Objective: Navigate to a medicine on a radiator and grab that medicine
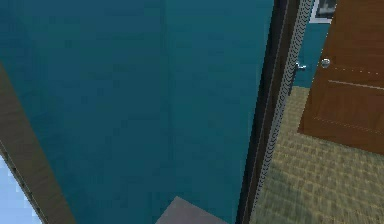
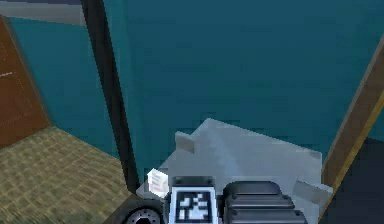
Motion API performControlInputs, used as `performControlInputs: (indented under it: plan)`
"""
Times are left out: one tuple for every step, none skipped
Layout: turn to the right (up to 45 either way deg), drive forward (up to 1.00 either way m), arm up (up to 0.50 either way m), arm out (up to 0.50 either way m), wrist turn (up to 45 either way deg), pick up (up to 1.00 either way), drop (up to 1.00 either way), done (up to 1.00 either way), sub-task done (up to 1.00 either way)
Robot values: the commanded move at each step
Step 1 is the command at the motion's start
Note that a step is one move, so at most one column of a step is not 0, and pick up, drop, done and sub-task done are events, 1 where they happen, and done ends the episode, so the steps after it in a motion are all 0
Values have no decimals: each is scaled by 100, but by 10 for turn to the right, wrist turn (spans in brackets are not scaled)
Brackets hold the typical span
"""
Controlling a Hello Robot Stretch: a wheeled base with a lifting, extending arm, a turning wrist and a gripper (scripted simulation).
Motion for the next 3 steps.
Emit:
performControlInputs:
  plan:
    - [0,0,0,16,0,0,0,0,0]
    - [0,0,0,0,450,0,0,0,0]
    - [0,0,0,0,450,0,0,0,0]
